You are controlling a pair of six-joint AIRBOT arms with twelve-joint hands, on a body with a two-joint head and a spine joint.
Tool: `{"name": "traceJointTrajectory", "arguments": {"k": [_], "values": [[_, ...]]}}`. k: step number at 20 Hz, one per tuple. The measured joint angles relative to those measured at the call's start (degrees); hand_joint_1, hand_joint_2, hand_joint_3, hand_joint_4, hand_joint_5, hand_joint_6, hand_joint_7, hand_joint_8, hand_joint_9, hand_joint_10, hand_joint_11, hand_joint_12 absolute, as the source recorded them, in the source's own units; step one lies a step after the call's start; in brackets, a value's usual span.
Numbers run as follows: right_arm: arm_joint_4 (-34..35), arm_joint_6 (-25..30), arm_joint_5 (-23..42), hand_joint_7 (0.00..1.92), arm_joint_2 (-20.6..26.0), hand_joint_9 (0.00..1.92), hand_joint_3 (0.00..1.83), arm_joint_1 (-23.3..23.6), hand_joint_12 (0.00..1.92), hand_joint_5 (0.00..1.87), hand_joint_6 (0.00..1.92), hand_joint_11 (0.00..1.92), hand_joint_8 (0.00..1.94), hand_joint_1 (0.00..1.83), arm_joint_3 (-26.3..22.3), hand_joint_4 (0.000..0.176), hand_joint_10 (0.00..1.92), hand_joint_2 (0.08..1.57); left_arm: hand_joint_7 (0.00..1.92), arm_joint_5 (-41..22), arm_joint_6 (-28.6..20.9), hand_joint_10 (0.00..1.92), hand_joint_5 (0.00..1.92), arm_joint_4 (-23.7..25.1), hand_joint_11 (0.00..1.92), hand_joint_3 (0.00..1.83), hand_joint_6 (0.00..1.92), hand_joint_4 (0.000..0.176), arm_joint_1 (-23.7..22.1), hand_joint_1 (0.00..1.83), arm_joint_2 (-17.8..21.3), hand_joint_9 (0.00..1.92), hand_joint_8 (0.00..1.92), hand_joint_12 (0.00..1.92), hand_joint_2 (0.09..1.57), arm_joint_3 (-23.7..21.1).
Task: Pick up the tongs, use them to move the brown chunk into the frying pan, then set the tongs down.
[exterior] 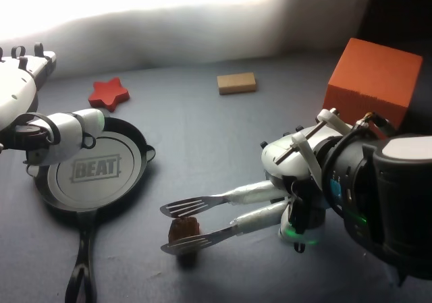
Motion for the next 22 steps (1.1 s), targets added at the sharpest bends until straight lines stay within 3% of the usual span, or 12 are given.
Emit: {"name": "traceJointTrajectory", "arguments": {"k": [10,17,20,21,22], "values": [[-0.31,-1.11,0.33,0.89,-0.52,0.63,0.0,-0.81,1.48,0.79,0.18,0.21,0.0,1.02,1.84,0.0,0.51,1.17,0.11,-0.35,-0.2,0.0,0.06,-0.33,0.0,0.0,0.0,0.0,-0.22,0.0,0.0,0.11,0.0,0.36,1.3,0.0],[-0.83,-1.14,0.63,0.88,-2.27,0.62,0.01,-1.03,1.51,0.78,0.18,0.2,0.0,1.01,2.56,0.0,0.51,1.19,0.12,-0.37,-0.2,0.01,0.07,-0.33,0.0,0.0,0.0,0.0,-0.22,0.0,0.0,0.13,0.01,0.45,1.3,0.17],[-0.98,-1.16,0.55,0.94,-2.32,0.66,0.01,-1.03,1.49,0.81,0.2,0.27,0.02,1.03,2.86,0.0,0.53,1.2,0.11,-0.61,-0.17,0.0,0.06,-0.33,0.0,0.0,0.0,0.0,-0.22,0.0,0.0,0.11,0.0,0.35,1.31,0.37],[-1.01,-1.2,0.5,1.03,-2.32,0.73,0.02,-1.03,1.5,0.76,1.26,0.4,0.05,1.09,2.86,0.0,0.58,1.22,0.1,-0.48,-0.2,0.0,0.05,-0.35,0.0,0.0,0.01,0.0,-0.22,0.0,0.0,0.1,0.0,0.31,1.3,0.35],[-1.01,-1.2,0.52,1.03,-2.32,0.73,0.02,-1.03,1.5,0.76,1.26,0.4,0.05,1.09,2.86,0.0,0.58,1.22,0.1,-0.48,-0.2,0.0,0.05,-0.35,0.0,0.0,0.01,0.0,-0.22,0.0,0.0,0.1,0.0,0.31,1.3,0.35]]}}
